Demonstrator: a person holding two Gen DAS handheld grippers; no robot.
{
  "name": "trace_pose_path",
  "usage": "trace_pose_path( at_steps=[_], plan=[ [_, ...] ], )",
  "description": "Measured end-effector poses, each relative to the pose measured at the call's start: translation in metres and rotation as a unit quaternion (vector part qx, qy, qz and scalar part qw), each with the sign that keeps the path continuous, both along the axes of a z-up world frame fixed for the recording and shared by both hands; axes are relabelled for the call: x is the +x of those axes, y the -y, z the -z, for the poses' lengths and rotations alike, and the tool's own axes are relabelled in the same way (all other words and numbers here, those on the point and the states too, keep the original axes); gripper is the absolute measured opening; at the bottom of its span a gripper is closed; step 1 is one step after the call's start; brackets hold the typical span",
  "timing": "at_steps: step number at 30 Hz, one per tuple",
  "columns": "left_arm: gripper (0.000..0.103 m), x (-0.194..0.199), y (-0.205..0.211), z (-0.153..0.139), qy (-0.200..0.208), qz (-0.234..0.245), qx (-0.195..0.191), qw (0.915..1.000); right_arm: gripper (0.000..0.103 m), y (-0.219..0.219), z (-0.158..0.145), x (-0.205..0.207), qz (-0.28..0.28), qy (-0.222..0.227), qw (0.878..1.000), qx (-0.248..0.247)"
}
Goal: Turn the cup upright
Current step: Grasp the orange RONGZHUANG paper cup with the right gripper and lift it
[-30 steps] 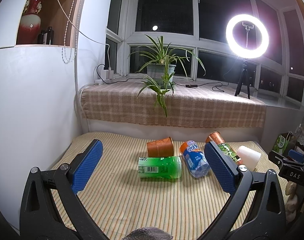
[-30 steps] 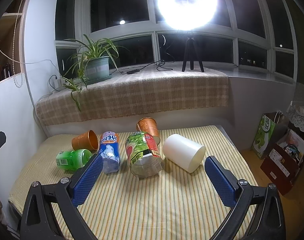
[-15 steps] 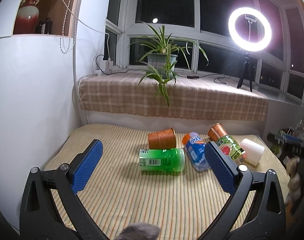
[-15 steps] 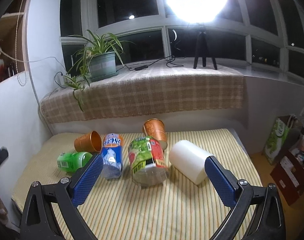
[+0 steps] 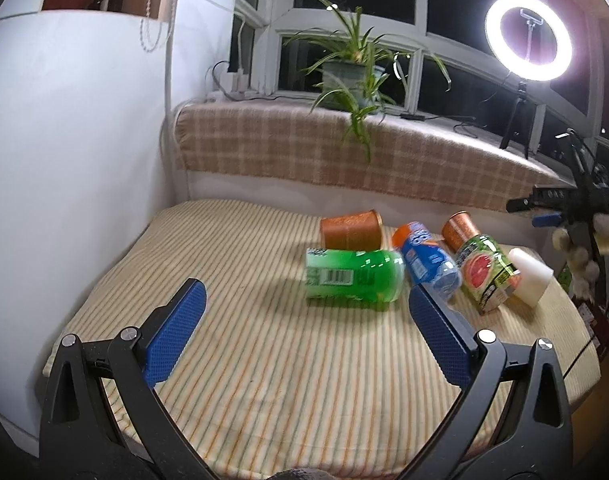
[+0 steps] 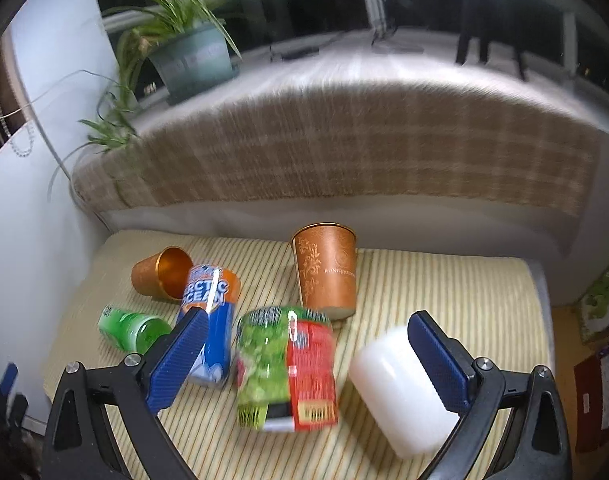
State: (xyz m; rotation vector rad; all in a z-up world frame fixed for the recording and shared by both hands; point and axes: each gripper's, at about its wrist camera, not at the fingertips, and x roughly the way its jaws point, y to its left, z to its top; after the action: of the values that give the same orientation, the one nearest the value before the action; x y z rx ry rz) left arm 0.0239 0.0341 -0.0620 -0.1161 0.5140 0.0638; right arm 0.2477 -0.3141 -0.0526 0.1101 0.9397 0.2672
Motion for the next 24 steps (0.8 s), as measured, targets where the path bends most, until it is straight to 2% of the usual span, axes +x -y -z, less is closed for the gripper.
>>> trace_pose_path(
  at_steps=[6, 8, 10, 13, 19, 24],
  plan=[
    [0.103, 0.004, -0.016, 0.009, -0.015, -0.023, 0.0, 0.9996, 0.099, -0.011, 0.025, 0.056, -0.022, -0.063, 0.998, -0.007],
    [0.103, 0.006, -0.019, 0.011, -0.019, -0.029, 0.0, 0.9994, 0.094, -0.015, 0.037, 0.07, -0.018, -0.08, 0.996, -0.025],
    [0.103, 0.006, -0.021, 0.013, -0.022, -0.032, 0.001, 0.9993, 0.093, -0.017, 0.048, 0.082, -0.013, -0.097, 0.995, -0.032],
    [0.103, 0.009, -0.025, 0.014, -0.026, -0.036, 0.004, 0.999, 0.087, -0.02, 0.062, 0.094, -0.012, -0.115, 0.993, -0.037],
    [0.103, 0.013, -0.028, 0.016, -0.031, -0.042, 0.005, 0.9987, 0.085, -0.023, 0.08, 0.109, -0.011, -0.134, 0.99, -0.037],
    [0.103, 0.016, -0.026, 0.019, -0.037, -0.038, 0.009, 0.9985, 0.074, -0.027, 0.098, 0.118, -0.016, -0.158, 0.987, -0.038]
  ],
)
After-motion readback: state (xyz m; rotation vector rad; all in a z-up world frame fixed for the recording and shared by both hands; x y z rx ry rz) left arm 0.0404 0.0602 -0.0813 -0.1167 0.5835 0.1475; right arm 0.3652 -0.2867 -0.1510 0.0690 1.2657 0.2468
